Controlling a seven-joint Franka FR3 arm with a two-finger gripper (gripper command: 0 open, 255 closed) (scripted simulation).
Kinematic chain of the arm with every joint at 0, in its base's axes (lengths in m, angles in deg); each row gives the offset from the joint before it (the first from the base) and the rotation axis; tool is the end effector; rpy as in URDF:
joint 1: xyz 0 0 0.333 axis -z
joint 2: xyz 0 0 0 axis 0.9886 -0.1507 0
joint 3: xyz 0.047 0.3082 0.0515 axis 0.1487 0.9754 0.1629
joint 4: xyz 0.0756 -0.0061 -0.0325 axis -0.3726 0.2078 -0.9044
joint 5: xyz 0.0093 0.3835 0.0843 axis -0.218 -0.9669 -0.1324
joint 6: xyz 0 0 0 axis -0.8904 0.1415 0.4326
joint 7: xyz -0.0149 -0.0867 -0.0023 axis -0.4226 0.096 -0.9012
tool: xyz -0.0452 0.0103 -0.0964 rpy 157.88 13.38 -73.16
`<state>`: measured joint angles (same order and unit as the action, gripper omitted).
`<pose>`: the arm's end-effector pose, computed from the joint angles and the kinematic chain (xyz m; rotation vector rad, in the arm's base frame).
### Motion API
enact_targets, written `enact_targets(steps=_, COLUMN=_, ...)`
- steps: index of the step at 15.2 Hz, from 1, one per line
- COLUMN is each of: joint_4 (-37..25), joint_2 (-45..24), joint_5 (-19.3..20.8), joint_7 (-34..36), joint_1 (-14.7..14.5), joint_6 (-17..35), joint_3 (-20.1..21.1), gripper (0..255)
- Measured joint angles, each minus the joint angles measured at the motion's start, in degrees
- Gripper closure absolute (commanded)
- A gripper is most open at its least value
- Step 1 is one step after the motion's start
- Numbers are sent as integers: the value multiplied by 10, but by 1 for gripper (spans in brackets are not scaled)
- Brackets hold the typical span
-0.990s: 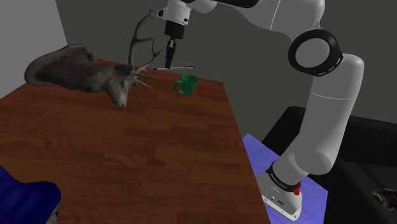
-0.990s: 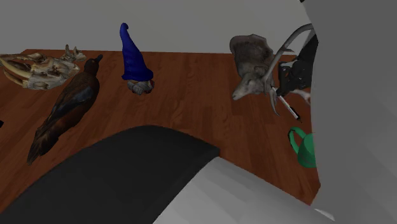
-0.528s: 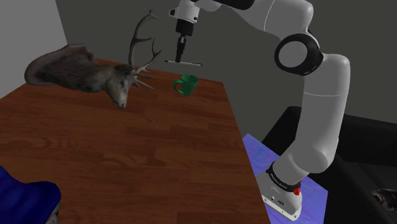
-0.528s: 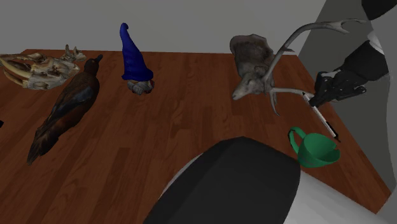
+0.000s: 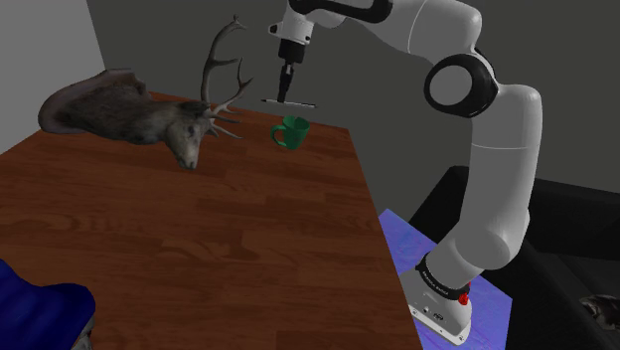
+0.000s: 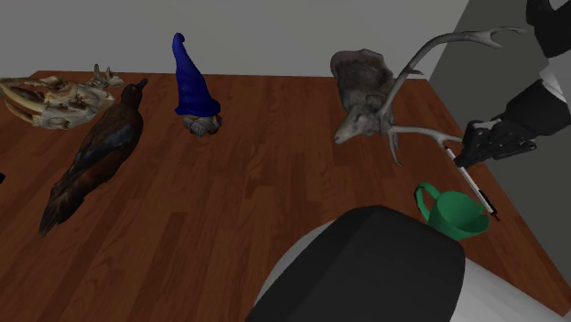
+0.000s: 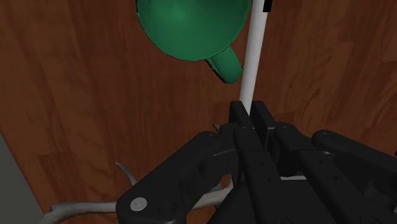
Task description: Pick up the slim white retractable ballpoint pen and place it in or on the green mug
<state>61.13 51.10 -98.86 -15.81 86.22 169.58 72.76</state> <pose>0.6877 0.0188 0.5014 -2.6419 -1.1053 0.0683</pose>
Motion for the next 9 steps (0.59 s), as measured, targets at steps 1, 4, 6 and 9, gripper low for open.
enact_targets(steps=1, joint_4=9, joint_2=0, joint_5=0, joint_7=-3, joint_1=1, joint_6=8, joint_3=0, gripper=255)
enact_targets(steps=4, joint_4=39, joint_2=4, joint_5=0, joint_7=-8, joint_1=1, joint_6=34, joint_3=-1, gripper=255)
enact_targets(steps=6, joint_4=52, joint_2=3, joint_5=0, joint_7=-11, joint_1=1, joint_6=48, joint_3=-1, gripper=255)
enact_targets(steps=9, joint_4=74, joint_2=3, joint_5=-1, joint_7=-15, joint_1=0, joint_6=70, joint_3=-1, gripper=255)
